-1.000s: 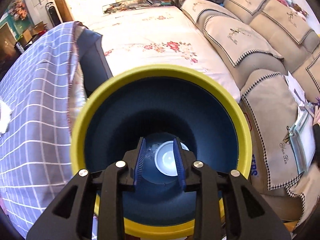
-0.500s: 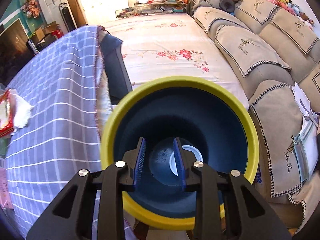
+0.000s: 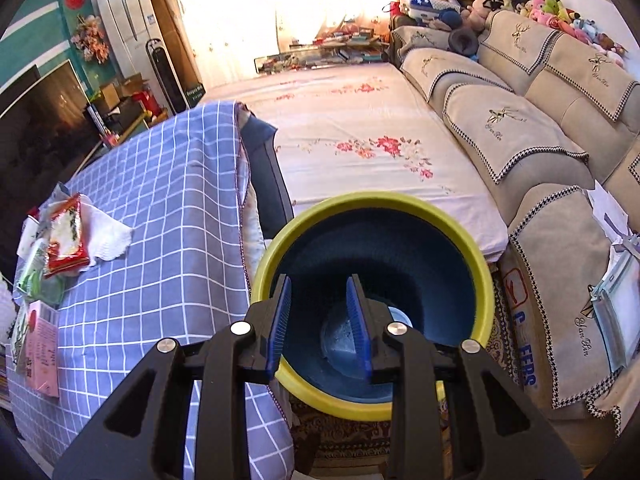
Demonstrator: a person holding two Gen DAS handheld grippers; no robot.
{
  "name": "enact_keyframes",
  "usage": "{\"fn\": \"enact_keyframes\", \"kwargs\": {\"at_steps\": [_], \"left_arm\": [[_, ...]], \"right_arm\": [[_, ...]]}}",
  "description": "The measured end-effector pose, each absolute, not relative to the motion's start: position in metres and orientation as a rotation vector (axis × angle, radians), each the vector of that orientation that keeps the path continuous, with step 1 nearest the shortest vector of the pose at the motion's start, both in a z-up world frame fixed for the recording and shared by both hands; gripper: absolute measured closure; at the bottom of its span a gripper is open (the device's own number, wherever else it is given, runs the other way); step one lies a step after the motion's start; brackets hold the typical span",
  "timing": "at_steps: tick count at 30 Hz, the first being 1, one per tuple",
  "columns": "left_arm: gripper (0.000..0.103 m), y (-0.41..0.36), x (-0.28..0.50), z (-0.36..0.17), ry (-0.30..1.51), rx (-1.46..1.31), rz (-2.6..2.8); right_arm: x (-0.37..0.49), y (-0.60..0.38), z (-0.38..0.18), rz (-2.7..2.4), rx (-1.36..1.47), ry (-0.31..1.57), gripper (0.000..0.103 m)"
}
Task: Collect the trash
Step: 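Carry the foam net over the yellow bin and open the left gripper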
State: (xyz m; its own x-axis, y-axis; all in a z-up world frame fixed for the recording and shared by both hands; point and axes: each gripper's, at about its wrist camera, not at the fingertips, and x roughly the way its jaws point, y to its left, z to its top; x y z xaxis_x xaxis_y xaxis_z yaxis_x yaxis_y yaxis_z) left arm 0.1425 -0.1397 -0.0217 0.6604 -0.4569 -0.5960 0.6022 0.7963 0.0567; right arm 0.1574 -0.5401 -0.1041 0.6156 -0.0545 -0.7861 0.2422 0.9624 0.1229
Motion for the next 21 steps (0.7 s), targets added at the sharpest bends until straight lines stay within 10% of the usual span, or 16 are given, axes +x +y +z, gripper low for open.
{"fn": "enact_keyframes", "kwargs": {"at_steps": [21], "left_arm": [[0.092,-0.402,0.216,-0.040,0.658,0.304,-1.010]], "right_arm": [[0.077,-0.630,-0.085,-0.336,0.297,0.805,0.075]]}}
